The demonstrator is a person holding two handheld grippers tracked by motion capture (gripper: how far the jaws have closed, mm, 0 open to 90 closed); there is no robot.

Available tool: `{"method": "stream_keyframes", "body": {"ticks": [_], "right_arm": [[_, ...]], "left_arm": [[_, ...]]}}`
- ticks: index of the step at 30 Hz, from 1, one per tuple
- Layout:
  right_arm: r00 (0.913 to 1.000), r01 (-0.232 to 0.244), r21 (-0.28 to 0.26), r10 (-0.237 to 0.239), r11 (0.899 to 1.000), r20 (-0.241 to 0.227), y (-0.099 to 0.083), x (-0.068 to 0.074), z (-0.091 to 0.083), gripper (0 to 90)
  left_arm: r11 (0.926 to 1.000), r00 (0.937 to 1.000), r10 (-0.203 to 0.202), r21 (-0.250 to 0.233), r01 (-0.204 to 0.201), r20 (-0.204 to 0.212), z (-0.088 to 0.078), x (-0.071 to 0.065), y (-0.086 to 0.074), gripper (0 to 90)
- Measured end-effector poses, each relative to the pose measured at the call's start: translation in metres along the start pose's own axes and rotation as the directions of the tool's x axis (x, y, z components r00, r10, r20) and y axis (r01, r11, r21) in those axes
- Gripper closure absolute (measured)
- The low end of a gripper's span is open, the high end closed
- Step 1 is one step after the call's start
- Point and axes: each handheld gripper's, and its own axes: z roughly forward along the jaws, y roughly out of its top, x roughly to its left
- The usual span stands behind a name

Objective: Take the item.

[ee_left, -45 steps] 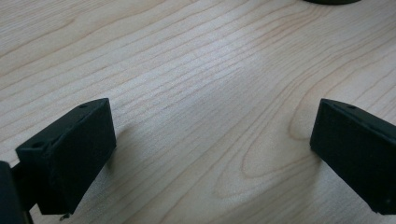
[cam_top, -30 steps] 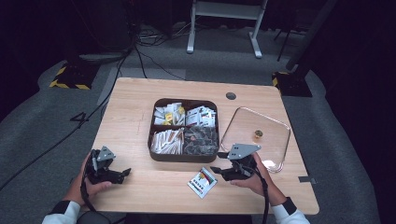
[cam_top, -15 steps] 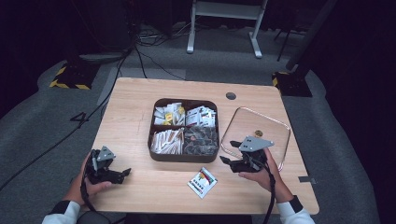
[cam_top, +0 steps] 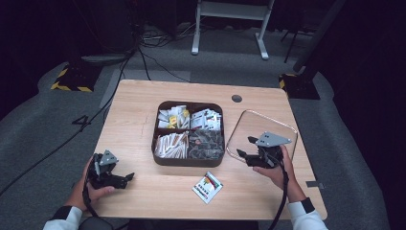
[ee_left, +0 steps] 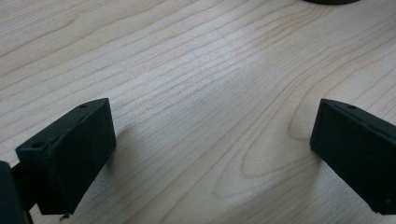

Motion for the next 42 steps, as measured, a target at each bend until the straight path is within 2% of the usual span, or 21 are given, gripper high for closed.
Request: {"method": "stream_keyframes", "body": {"ticks": [2,4,6,9,10,13,15,16,17,18,21,22,27,28,29,30,33,34,37,38,42], "right_arm": [[0.9999,-0.007,-0.001,0.007,1.000,0.010,-0.001,-0.004,0.001,34.6],[0.9990,-0.043,-0.010,0.043,0.999,0.016,-0.004,-0.013,0.003,34.6],[0.9964,-0.062,0.015,0.061,0.998,0.058,-0.010,-0.025,0.009,34.6],[0.9935,-0.080,0.034,0.077,0.996,0.084,-0.015,-0.033,0.013,34.6],[0.9870,-0.092,0.057,0.083,0.994,0.137,-0.020,-0.041,0.018,34.6],[0.9826,-0.116,0.064,0.105,0.991,0.154,-0.025,-0.048,0.021,34.7],[0.9769,-0.133,0.088,0.116,0.987,0.179,-0.031,-0.055,0.024,34.6],[0.9719,-0.154,0.107,0.131,0.982,0.195,-0.038,-0.063,0.026,34.6],[0.9719,-0.154,0.107,0.131,0.982,0.195,-0.038,-0.063,0.026,34.6],[0.9651,-0.191,0.109,0.166,0.976,0.202,-0.045,-0.071,0.025,34.6],[0.9601,-0.213,0.122,0.184,0.970,0.211,-0.051,-0.077,0.024,34.6],[0.9557,-0.238,0.133,0.207,0.962,0.209,-0.058,-0.083,0.024,34.7],[0.9476,-0.263,0.155,0.225,0.952,0.227,-0.071,-0.092,0.026,34.8],[0.9430,-0.284,0.150,0.247,0.947,0.223,-0.075,-0.097,0.026,35.0],[0.9430,-0.284,0.150,0.247,0.947,0.223,-0.075,-0.097,0.026,35.0],[0.9391,-0.303,0.146,0.269,0.942,0.213,-0.079,-0.100,0.027,35.1],[0.9368,-0.318,0.150,0.286,0.936,0.202,-0.081,-0.103,0.030,35.2],[0.9343,-0.331,0.158,0.300,0.930,0.193,-0.083,-0.105,0.033,35.2],[0.9364,-0.325,0.170,0.292,0.930,0.194,-0.084,-0.106,0.037,34.4],[0.9338,-0.332,0.168,0.299,0.928,0.197,-0.084,-0.106,0.038,34.5],[0.9337,-0.328,0.156,0.294,0.932,0.204,-0.081,-0.109,0.044,36.9]], "left_arm": [[1.0000,1.0000,0.000,0.000,0.000,0.000,0.000,0.000,0.000,0.4],[1.0000,1.0000,0.000,0.000,0.000,0.000,0.000,0.000,0.000,0.4],[1.0000,1.0000,0.000,0.000,0.000,0.000,0.000,0.000,0.000,0.4],[1.0000,1.0000,0.000,0.000,0.000,0.000,0.000,0.000,0.000,0.4],[1.0000,1.0000,0.001,0.000,-0.001,0.001,0.000,0.000,0.000,0.4],[1.0000,1.0000,0.001,0.000,-0.001,0.001,0.000,0.000,0.000,0.4],[1.0000,1.0000,0.001,0.000,-0.001,0.001,0.000,0.000,0.000,0.4],[1.0000,1.0000,0.001,0.000,-0.001,0.001,0.000,0.000,0.000,0.4],[1.0000,1.0000,0.001,0.000,-0.001,0.001,0.000,0.000,0.000,0.4],[1.0000,1.0000,0.001,0.000,-0.001,0.001,0.000,0.000,0.000,0.4],[1.0000,1.0000,0.001,0.000,-0.001,0.001,0.000,0.000,0.000,0.4],[1.0000,1.0000,0.001,0.000,-0.001,0.001,0.000,0.000,0.000,0.4],[1.0000,1.0000,0.001,0.000,-0.001,0.001,0.000,0.000,0.000,0.4],[1.0000,1.0000,0.001,0.000,-0.001,0.001,0.000,0.000,0.000,0.4],[1.0000,1.0000,0.001,0.000,-0.001,0.001,0.000,0.000,0.000,0.4],[1.0000,1.0000,0.001,0.000,-0.001,0.001,0.000,0.000,0.000,0.4],[1.0000,1.0000,0.001,0.000,-0.001,0.001,0.000,0.000,0.000,0.4],[1.0000,1.0000,0.001,0.000,-0.001,0.001,0.000,0.000,0.000,0.4],[1.0000,1.0000,0.001,0.000,-0.001,0.001,0.000,0.000,0.000,0.4],[1.0000,1.0000,0.001,0.000,-0.001,0.001,0.000,0.000,0.000,0.4],[1.0000,1.0000,0.001,0.000,-0.001,0.001,0.000,0.000,0.000,0.4]]}}
